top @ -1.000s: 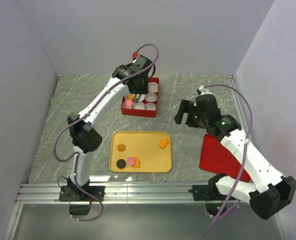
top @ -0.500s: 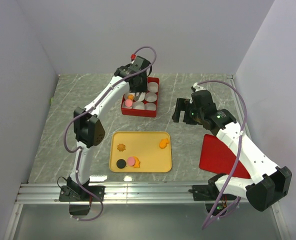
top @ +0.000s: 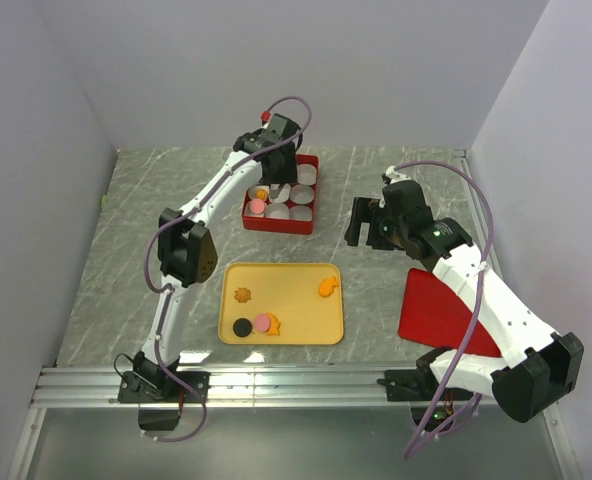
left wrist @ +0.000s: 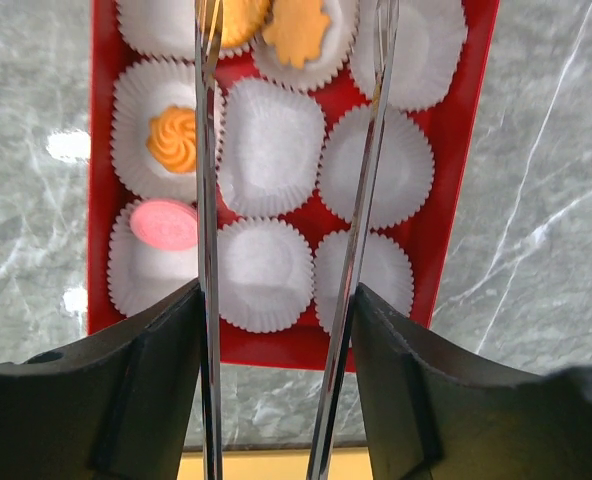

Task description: Pack the cookies

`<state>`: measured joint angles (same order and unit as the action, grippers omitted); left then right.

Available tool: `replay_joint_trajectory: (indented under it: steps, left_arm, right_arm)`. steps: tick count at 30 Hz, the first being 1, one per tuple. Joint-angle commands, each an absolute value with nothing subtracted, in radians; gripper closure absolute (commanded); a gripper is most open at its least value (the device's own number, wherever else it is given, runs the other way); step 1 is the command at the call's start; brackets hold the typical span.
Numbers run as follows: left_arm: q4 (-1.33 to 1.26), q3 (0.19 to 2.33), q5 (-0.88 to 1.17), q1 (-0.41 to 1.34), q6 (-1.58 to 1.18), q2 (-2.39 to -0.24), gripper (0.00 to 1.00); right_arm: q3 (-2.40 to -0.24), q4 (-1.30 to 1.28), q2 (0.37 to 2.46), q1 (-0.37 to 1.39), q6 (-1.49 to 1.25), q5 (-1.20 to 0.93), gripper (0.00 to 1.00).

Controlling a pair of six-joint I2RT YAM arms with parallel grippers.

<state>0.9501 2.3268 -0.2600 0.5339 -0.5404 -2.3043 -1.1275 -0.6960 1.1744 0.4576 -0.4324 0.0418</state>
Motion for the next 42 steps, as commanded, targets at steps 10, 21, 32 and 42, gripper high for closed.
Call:
replay_joint_trajectory:
  steps: [10, 21, 32, 42]
  left_arm:
    - [0.962, 2.243, -0.255, 0.531, -0.535, -2.011, 0.39]
    - [1.054, 1.603, -0.268, 0.638, -0.647, -1.516, 0.42]
    - [1.176, 1.132, -0.250, 0.756, -0.867, -1.123, 0.42]
    - [1.196, 1.051, -0.209, 0.804, -0.930, -1.023, 0.43]
  right_arm:
    - [-1.134, -0.689, 1.152, 0.453, -0.452, 0.022, 0.00]
    - [-1.017, -0.646, 1.083, 0.456, -0.526, -0.023, 0.00]
    - [-0.937, -0.632, 1.017, 0.459, -0.557, -0.048, 0.00]
    - [-0.911, -0.643, 0.966, 0.459, -0.577, -0.029, 0.01]
